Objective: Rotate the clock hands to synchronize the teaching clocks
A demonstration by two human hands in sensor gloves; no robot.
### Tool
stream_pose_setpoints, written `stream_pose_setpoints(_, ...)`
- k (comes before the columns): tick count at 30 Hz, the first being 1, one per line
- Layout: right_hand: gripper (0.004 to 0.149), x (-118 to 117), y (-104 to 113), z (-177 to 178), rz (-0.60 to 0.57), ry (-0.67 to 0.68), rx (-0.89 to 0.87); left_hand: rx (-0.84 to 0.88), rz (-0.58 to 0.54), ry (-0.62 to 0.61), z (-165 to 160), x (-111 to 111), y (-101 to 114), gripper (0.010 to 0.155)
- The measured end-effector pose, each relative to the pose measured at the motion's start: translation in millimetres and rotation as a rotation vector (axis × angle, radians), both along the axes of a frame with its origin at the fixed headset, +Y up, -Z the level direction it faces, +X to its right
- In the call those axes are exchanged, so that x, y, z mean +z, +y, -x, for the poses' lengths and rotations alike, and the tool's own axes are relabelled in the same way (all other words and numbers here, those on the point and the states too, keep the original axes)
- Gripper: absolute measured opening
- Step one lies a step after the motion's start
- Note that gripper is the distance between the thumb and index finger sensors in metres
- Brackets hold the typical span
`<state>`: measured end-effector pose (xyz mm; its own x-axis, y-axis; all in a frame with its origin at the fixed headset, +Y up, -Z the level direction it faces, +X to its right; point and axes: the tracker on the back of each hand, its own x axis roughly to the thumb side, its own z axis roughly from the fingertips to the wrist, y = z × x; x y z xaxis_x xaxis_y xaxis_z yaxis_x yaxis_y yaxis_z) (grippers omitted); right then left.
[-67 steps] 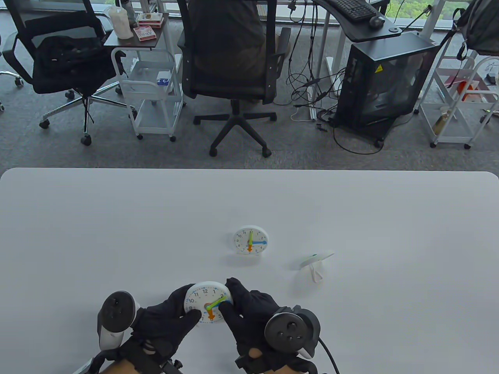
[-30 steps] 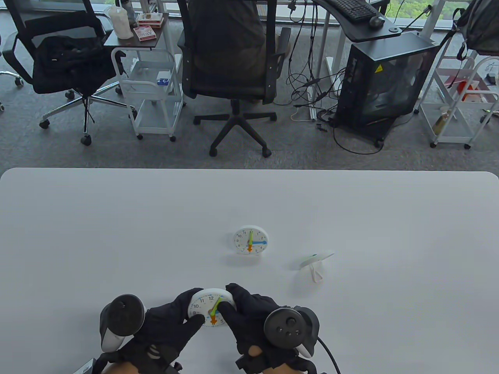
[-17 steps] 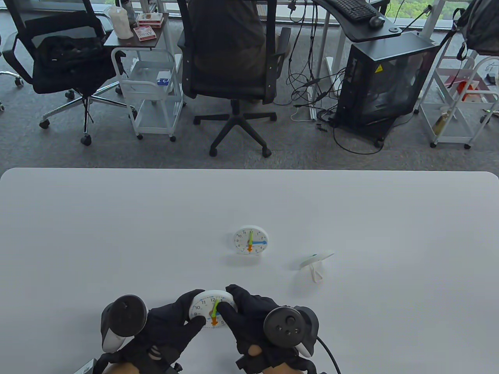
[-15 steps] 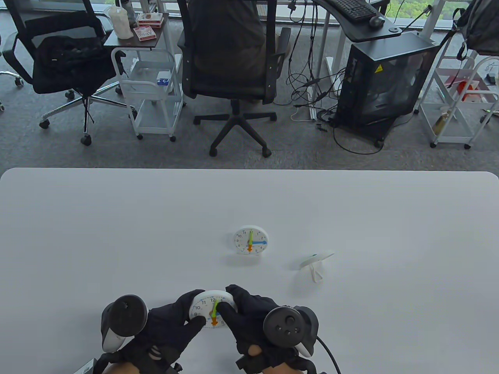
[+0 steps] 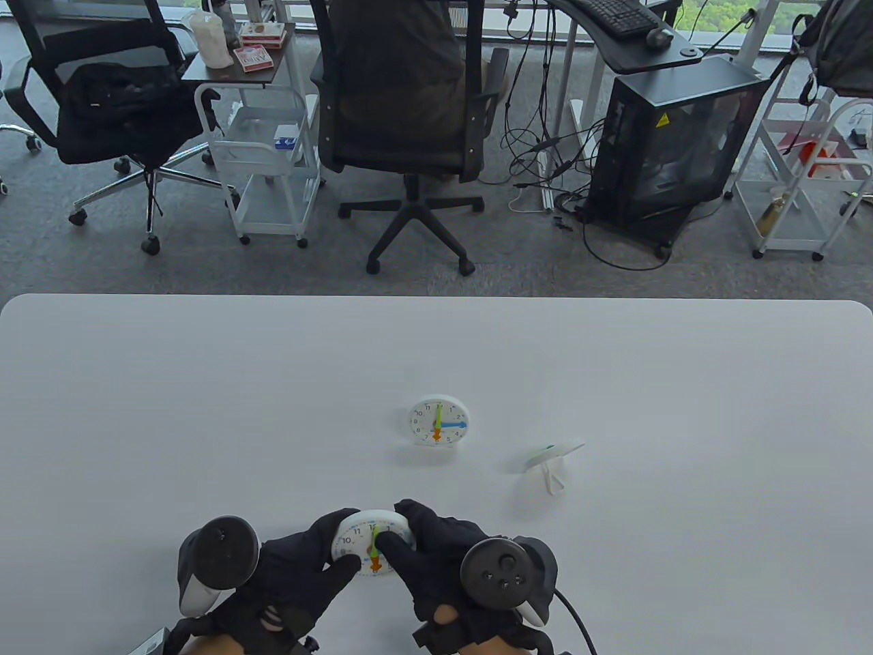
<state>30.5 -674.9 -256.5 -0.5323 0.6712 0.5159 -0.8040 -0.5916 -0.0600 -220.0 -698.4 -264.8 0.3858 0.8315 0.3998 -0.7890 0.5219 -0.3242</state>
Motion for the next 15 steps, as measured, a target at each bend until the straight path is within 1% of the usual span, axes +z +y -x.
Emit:
stream_pose_setpoints(10, 0.068, 0.2, -0.9, -0.1, 0.002, -0.004, 0.001, -0.007, -0.003, -0.006, -0.6, 0.4, 0.1, 0.059)
stream_pose_setpoints(13, 0.068, 0.4, -0.8, 0.5, 0.003, 0.008, 0.006, 0.009, 0.032, -0.012, 1.6, -1.1, -0.4, 0.055)
stream_pose_setpoints(15, 0.064, -0.4, -0.9, 1.8, 0.025, 0.048, 0.012, 0.018, 0.055, -0.004, 4.4, -2.8, -0.3, 0.053)
